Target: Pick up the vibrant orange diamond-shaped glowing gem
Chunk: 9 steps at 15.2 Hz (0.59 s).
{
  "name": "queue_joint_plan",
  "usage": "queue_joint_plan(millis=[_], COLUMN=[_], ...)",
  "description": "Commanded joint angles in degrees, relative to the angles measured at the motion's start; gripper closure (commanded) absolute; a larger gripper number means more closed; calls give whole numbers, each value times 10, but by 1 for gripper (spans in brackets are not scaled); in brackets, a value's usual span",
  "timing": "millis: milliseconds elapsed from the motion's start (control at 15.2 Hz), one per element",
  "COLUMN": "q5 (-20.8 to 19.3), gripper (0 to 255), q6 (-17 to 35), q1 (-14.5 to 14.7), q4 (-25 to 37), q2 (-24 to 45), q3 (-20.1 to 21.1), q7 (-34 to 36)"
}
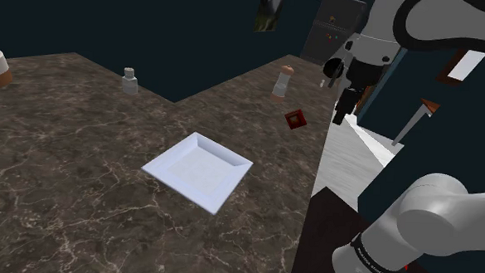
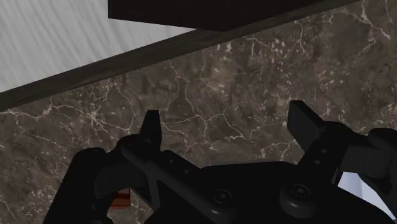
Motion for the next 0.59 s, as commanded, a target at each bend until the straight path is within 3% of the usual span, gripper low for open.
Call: queue_joint_plan(millis=[0,528], q5=[0,-7], gripper=[0,0], q6=[0,21], q1=[0,-9], q4=[0,132], q2=[0,233], q3=[0,-80], q7=[0,-108])
